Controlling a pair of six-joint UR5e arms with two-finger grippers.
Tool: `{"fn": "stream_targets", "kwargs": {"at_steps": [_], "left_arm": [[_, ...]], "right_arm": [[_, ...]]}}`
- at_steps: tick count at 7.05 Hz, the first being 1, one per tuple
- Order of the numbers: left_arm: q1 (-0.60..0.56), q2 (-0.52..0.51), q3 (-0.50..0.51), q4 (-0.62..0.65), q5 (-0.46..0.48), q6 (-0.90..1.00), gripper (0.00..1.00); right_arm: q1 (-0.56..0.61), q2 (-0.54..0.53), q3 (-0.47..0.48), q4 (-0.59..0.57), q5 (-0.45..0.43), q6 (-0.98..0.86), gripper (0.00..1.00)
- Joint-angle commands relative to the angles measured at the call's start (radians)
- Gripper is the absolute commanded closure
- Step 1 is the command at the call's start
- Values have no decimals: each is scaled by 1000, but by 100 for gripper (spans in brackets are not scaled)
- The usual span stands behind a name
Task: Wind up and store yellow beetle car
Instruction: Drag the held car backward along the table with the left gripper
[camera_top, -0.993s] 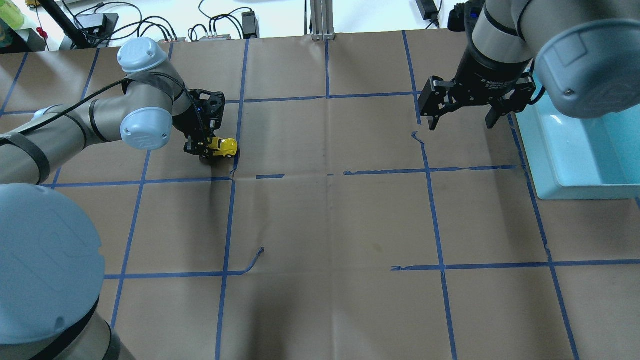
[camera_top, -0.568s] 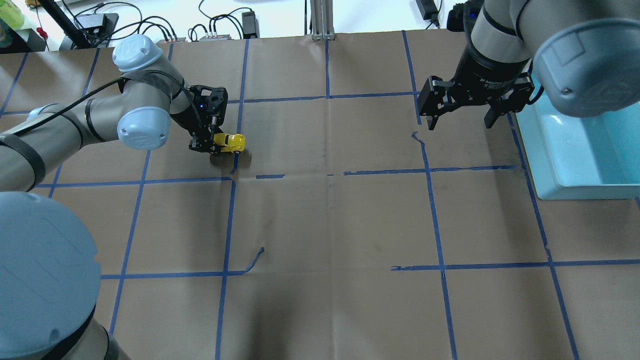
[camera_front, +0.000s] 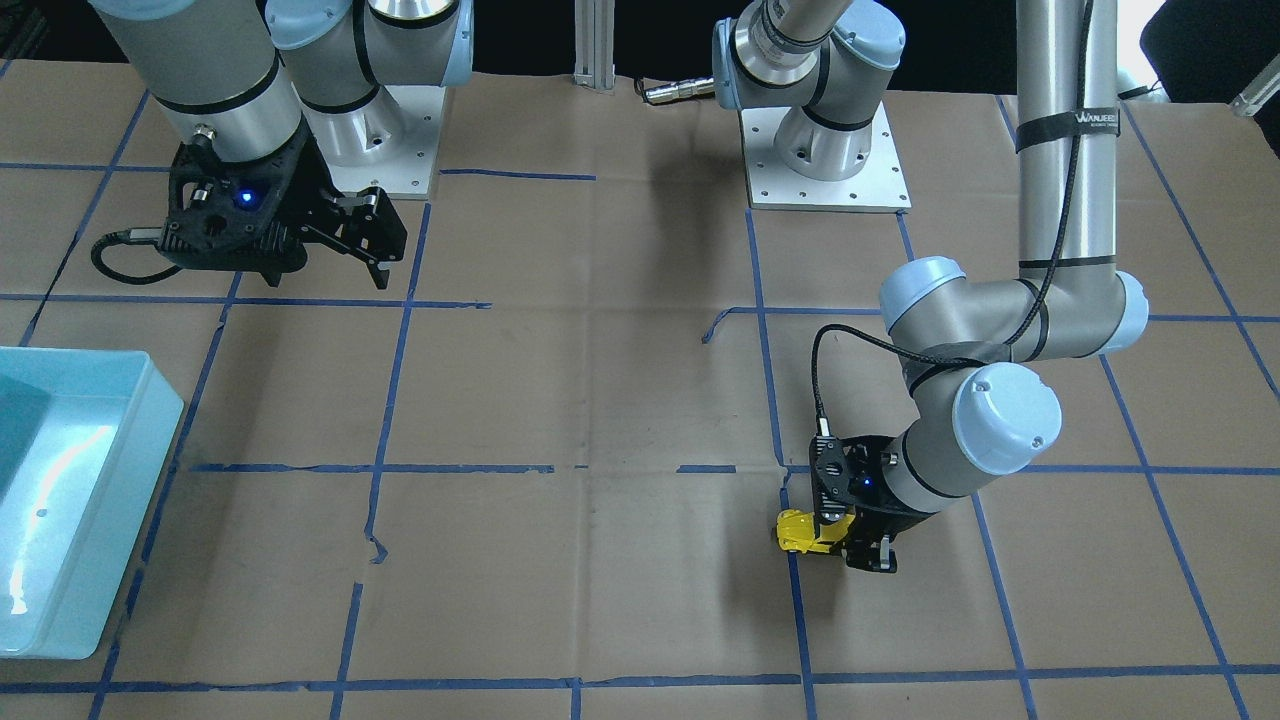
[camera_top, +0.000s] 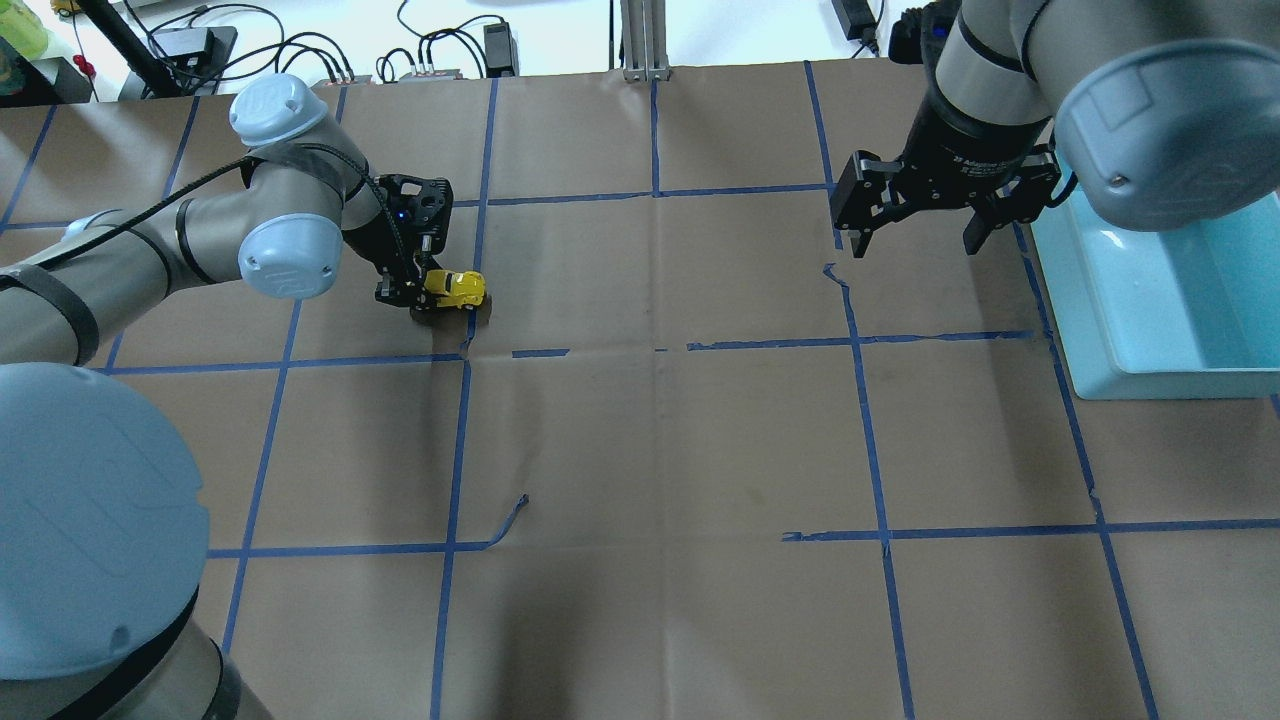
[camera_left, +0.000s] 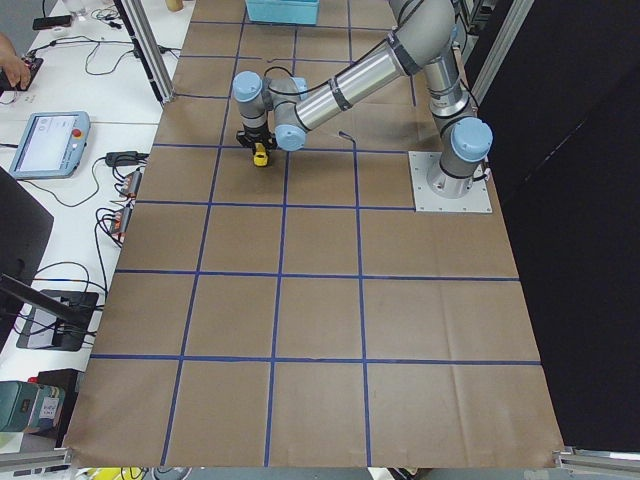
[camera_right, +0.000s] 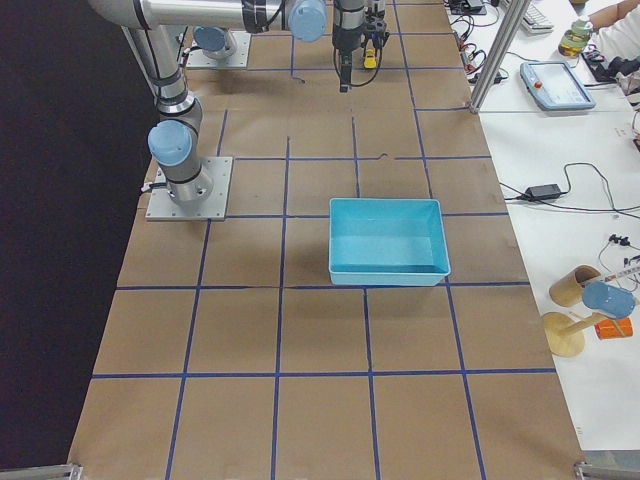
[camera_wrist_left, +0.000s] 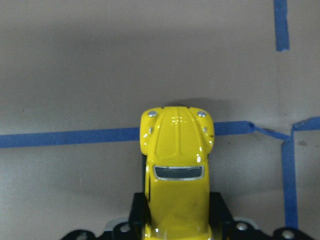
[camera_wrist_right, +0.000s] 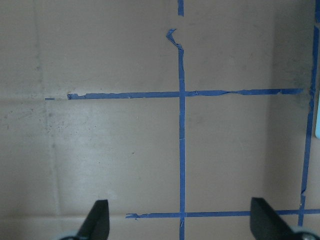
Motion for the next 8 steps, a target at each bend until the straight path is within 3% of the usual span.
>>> {"fn": "stream_targets", "kwargs": {"at_steps": [1, 8], "left_arm": [[3, -5, 1, 3, 2, -3, 100], [8, -7, 4, 3, 7, 9, 100]], "right_arm": [[3, 7, -6, -6, 0, 0, 0], [3, 11, -6, -6, 3, 0, 0]]}}
